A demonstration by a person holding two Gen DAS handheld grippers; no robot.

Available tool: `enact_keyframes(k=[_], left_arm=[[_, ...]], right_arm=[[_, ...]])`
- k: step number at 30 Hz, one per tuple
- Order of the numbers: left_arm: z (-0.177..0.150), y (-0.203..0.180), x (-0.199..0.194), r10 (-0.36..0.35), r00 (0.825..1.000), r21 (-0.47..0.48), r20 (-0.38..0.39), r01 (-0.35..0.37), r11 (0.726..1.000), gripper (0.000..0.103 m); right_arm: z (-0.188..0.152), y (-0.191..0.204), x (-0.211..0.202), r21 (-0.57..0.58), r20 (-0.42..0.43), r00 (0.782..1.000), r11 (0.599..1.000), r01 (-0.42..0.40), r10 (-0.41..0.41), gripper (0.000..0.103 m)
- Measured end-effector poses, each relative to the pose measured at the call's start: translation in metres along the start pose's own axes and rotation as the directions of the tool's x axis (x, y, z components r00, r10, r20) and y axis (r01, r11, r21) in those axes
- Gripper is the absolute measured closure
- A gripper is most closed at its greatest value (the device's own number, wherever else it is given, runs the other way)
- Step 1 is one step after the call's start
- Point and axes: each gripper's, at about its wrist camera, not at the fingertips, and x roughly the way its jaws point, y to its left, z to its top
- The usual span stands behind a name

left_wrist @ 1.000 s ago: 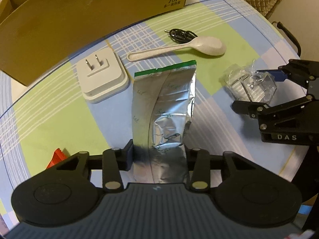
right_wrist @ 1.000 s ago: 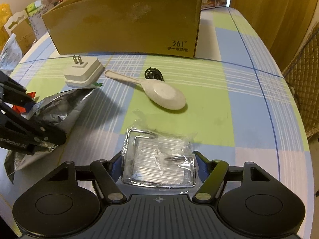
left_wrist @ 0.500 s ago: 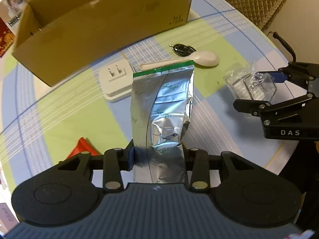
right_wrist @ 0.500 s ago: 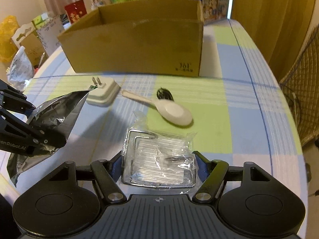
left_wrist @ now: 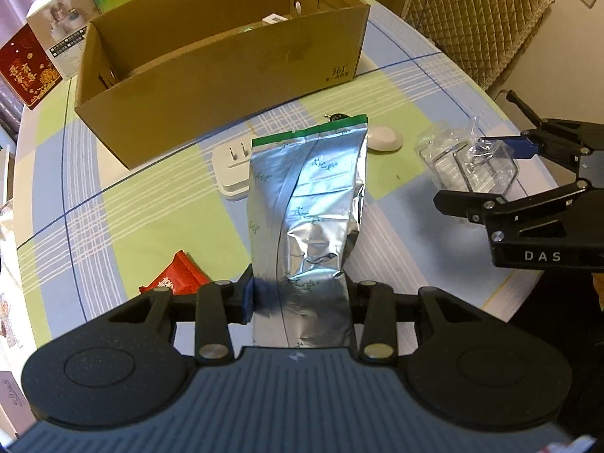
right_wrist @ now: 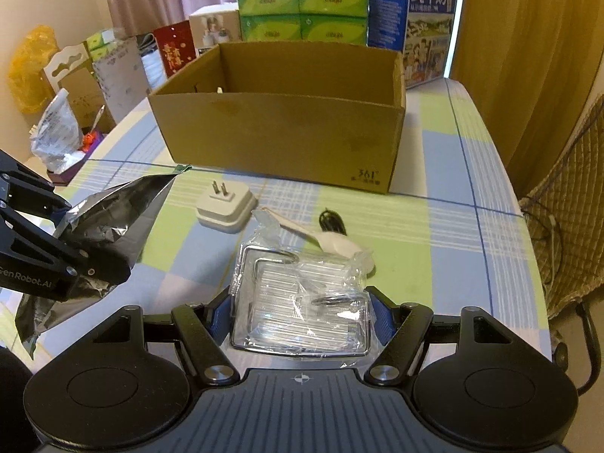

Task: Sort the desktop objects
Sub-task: 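Lift the foil bag and clear tray and carry both over the cardboard box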

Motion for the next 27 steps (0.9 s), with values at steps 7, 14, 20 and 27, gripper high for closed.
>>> enact_keyframes(k=[7,14,20,27], left_arm=[[-0.004,0.000,-0.011,0.000,1.000,-0.011,0.017,0.000,1.000,0.069],[-0.005,0.001,-0.018,-0.002,1.000,-0.024,0.028,0.003,1.000,0.069],[-0.005,0.004,-0.022,-0.003,0.999,-0.029,0.032,0.004,1.000,0.069],[-0.003,0.007,-0.023,-0.004,0.999,-0.034,0.034,0.005,0.999,0.069]], right_arm=[[0.004,0.006,-0.011,-0.016,0.016,1.000,1.000,-0.001,0.001,0.035],[0.008,0.008,-0.015,-0.023,0.023,1.000,1.000,-0.001,0.001,0.035],[0.014,0.009,-0.017,-0.033,0.028,1.000,0.999,-0.003,0.004,0.035],[0.019,0.009,-0.017,-0.038,0.031,1.000,0.999,-0.002,0.003,0.035]])
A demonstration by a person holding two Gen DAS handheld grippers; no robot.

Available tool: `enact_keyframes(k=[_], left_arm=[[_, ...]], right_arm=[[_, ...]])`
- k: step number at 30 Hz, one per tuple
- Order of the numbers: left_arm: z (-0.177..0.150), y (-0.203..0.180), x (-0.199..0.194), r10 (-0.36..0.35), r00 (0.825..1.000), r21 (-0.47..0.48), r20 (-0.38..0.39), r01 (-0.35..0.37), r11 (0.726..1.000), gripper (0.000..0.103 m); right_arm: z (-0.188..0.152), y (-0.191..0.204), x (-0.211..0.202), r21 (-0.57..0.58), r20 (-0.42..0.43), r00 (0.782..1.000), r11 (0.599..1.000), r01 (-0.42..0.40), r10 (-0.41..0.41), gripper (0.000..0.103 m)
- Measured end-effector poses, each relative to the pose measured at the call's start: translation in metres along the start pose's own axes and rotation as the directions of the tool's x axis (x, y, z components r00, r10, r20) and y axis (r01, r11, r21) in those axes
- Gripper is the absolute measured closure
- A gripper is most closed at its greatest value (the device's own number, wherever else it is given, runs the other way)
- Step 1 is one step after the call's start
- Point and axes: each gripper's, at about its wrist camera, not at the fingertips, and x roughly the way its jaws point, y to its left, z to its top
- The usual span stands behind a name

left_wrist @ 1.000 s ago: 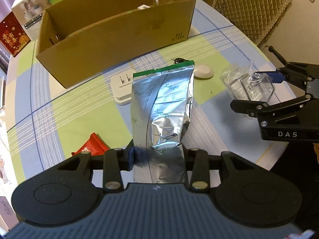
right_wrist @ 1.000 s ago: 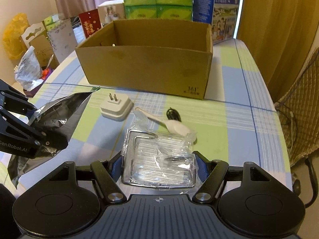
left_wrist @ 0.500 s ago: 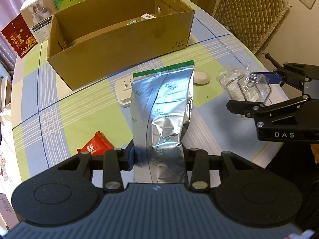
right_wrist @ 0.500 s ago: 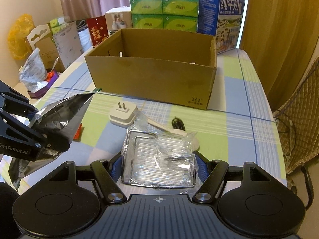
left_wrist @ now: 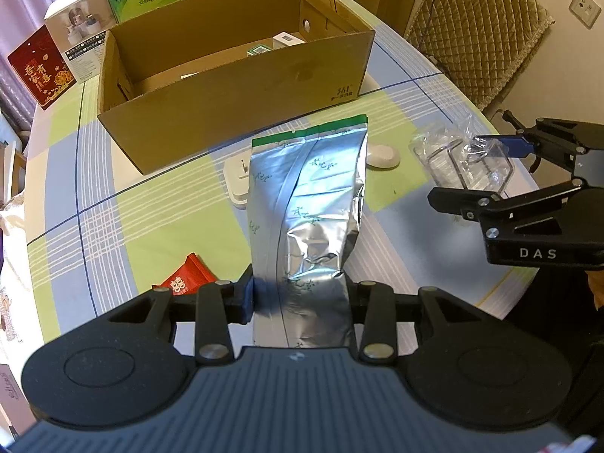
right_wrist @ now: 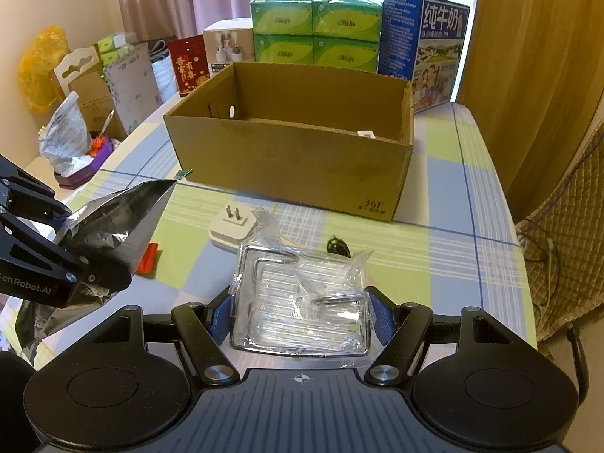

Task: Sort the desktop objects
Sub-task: 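Lift the foil bag and clear tray and carry both over the cardboard box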

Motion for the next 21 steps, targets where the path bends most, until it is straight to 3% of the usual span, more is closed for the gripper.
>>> enact_keyframes(k=[10,21], left_arm=[[0.011,0.008,-0.001,0.001,1.000,-0.005,-0.001,-0.001,1.000,0.069],[0.057,0.040,-0.011,0.025,0.999,-0.017,0.023,-0.025,1.000,0.069]], right_arm=[[0.010,-0.004,0.002,-0.001,0.001,1.000,1.000,0.001,-0.001,0.035],[0.062,-0.018,0.012,-0.023,0.024,1.000,1.000,-0.007,0.008,0.035]])
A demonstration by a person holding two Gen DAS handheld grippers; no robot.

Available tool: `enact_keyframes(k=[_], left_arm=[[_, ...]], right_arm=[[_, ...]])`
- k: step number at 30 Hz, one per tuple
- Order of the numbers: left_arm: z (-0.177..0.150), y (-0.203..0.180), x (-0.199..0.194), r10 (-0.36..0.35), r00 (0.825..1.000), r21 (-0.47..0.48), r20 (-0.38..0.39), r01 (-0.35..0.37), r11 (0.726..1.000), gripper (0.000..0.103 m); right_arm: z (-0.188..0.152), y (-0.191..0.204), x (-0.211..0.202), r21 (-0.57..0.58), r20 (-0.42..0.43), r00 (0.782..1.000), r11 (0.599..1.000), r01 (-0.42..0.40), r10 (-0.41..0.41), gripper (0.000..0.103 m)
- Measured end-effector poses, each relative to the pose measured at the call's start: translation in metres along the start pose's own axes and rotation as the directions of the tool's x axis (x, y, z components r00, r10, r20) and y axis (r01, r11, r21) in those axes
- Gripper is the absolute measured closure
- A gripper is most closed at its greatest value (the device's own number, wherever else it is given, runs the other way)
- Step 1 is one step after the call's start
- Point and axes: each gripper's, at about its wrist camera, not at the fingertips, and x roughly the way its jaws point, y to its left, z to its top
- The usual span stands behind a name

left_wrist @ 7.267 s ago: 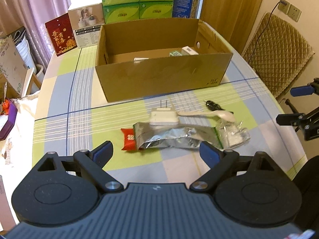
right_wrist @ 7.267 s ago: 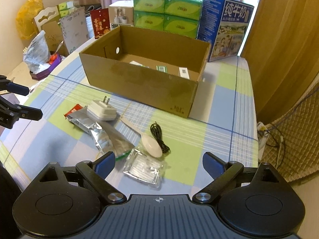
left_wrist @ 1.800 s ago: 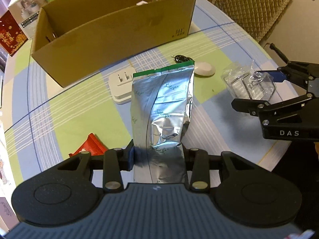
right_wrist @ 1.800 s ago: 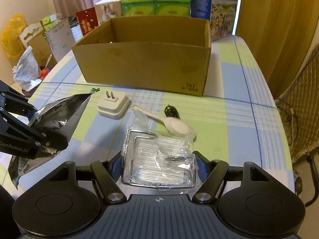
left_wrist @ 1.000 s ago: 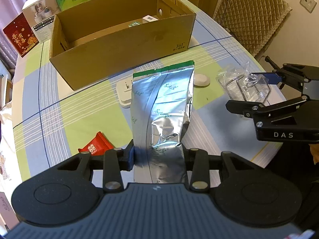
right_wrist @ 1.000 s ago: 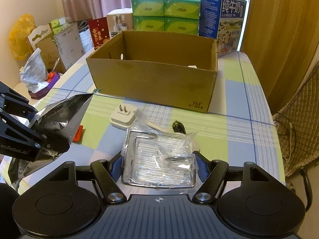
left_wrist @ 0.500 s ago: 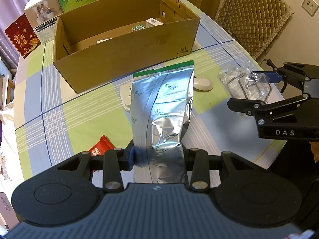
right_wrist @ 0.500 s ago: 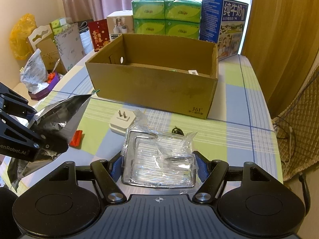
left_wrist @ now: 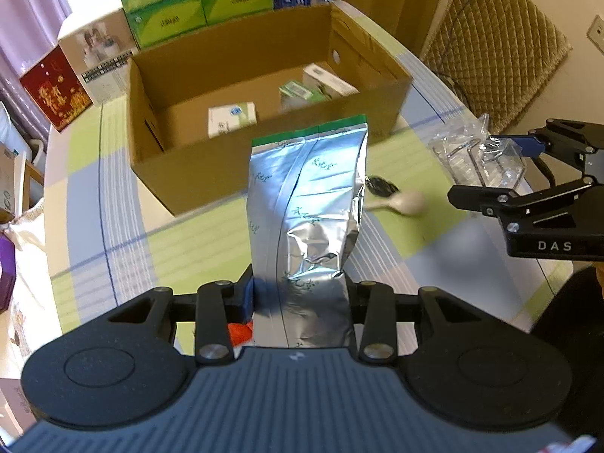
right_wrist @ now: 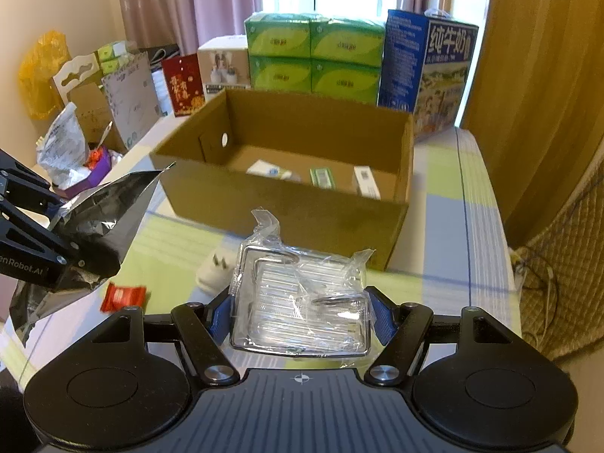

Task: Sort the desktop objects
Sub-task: 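Lift the foil bag and clear tray and carry both over the cardboard box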

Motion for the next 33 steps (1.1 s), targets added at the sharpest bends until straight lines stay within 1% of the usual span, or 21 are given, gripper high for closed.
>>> enact_keyframes(k=[9,13,17,24,29,33], left_arm=[[0.064,0.035,0.001,0.039,0.999,-0.014,0.032,-0.038,0.999,0.069],[0.094,0.053,0.008,0.040,0.998,-0.032,0.047,-0.039,0.999,0.069],[0.122,0.069,0.024,0.045,0.998,-0.044,0.048,-0.043,0.998,0.069],[0.158,0.087,0.065,0.051,0.998,-0.046,0.030,-0.050,0.998,0.069],[0.172,0.097,0.092,0.057,0.998,-0.067,0.032,-0.055,0.996,0.069],[0.177,0.103,0.110,0.070,0.997,-0.072,0.025,-0.068,0.995,0.069]], right_arm=[[0.069,-0.014,0.017,-0.001,0.026,0.999,1.000,-0.027,0.027,0.035],[0.099,-0.022,0.035,-0.006,0.032,0.999,0.999,-0.032,0.032,0.035],[0.120,-0.033,0.058,0.001,0.029,0.999,0.999,-0.034,0.034,0.035],[0.141,-0.051,0.100,0.013,0.007,1.000,1.000,-0.020,0.020,0.035],[0.145,-0.059,0.126,0.028,-0.014,1.000,0.999,-0.019,0.020,0.035],[0.145,-0.064,0.142,0.037,-0.029,0.999,0.999,-0.018,0.019,0.035]])
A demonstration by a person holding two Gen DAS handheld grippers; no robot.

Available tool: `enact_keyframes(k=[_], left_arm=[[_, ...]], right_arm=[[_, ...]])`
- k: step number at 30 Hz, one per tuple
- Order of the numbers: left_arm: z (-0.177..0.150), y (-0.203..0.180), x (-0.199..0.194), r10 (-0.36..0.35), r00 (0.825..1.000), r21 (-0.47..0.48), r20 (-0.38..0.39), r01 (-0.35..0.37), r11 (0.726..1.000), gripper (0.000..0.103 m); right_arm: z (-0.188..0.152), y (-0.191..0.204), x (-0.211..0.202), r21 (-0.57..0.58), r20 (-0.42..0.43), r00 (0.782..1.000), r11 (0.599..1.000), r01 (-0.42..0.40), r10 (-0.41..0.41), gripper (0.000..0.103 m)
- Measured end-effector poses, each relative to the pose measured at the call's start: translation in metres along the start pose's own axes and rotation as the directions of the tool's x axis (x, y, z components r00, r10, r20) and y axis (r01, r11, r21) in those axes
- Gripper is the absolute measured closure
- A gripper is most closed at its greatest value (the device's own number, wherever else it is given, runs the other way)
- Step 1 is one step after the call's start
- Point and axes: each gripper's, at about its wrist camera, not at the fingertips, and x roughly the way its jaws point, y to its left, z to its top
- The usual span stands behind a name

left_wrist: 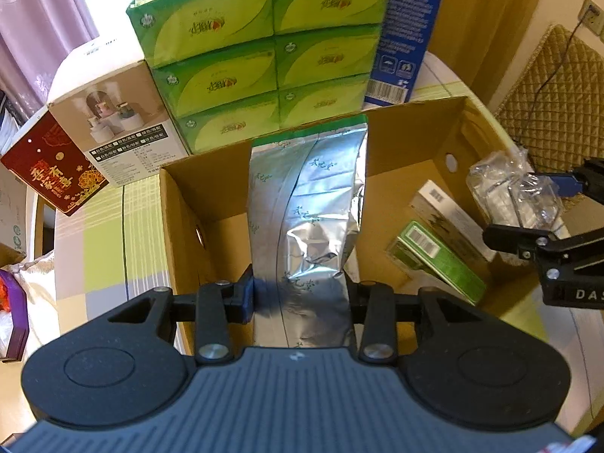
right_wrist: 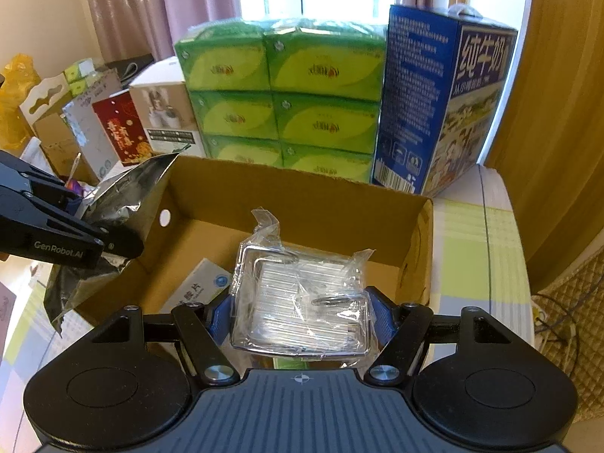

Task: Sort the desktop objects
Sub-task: 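Lower the foil bag and clear tray into the box and open both tools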

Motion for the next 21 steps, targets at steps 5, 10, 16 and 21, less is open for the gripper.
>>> enact_keyframes(k=[5,10,16,21], left_arm=[[0.002,0.008,0.017,0.039,0.999,0.007,0.010,-0.039,0.999,0.068],[-0.001,0.017,0.019,0.051,0.998,-0.014,0.028,-0.051,0.999,0.068],[-0.007,0.024,0.009,0.030,0.998,-0.047,0.055,-0.028,0.999,0.067],[-0.017,0.022,0.002,0.011,0.998,-0.044,0.058,-0.009,0.999,0.064]], right_arm=[[-0.002,-0.004,0.015,-0.001,-0.019,1.000,1.000,0.010,-0.010,0.035],[-0.002,-0.007,0.024,0.002,-0.025,1.000,1.000,0.013,-0.013,0.035],[-0.001,-0.009,0.030,0.013,-0.015,1.000,1.000,0.016,-0.016,0.035],[-0.002,-0.010,0.027,0.022,-0.006,1.000,0.999,0.028,-0.027,0.028]])
